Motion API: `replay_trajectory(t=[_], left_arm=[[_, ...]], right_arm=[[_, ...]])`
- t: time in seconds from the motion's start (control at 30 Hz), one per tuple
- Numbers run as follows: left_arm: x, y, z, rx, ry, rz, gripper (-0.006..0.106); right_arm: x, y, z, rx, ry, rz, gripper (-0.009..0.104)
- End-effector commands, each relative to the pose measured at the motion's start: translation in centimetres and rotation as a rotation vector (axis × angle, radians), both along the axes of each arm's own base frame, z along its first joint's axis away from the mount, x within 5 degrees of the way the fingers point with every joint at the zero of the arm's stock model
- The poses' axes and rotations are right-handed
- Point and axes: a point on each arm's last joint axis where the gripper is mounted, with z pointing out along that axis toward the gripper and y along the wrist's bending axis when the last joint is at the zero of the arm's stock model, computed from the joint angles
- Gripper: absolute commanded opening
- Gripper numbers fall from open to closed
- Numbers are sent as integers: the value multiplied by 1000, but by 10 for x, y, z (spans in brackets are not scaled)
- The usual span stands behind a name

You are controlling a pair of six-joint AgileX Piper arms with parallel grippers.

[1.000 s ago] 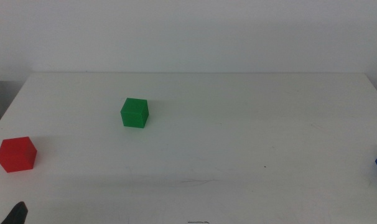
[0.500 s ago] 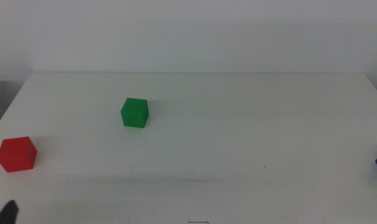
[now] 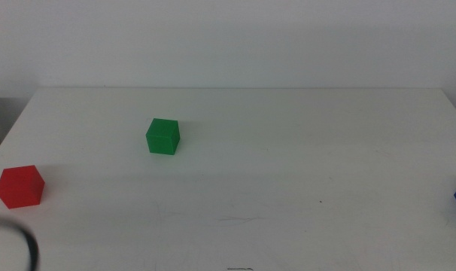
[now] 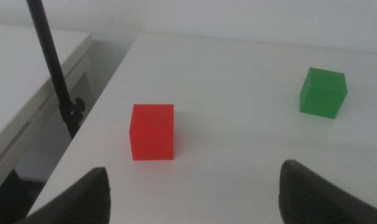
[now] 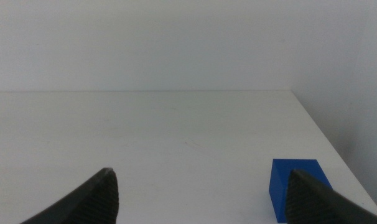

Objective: Stack red cubes first, then green, then blue cubes in a specific spot.

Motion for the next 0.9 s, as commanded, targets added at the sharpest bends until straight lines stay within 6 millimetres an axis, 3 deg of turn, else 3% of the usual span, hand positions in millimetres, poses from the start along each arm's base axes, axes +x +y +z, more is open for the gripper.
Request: replay_trajectory(t=[0.0,0.27,0.5,0.63,0.87], left_arm=[[15,1,40,-22,8,1,91],[51,7,103,-36,366,-2,91],[93,15,135,-19,585,7,91],[122,19,142,-33,659,12,91],[171,42,125,-68,841,3,91]], right_arm=[[-2,0,14,-17,-117,3,94],[-2,0,14,-17,-117,3,94],[-2,0,14,-17,-117,3,94],[-2,0,14,-17,-117,3,94],[-2,0,14,-17,-117,3,94]])
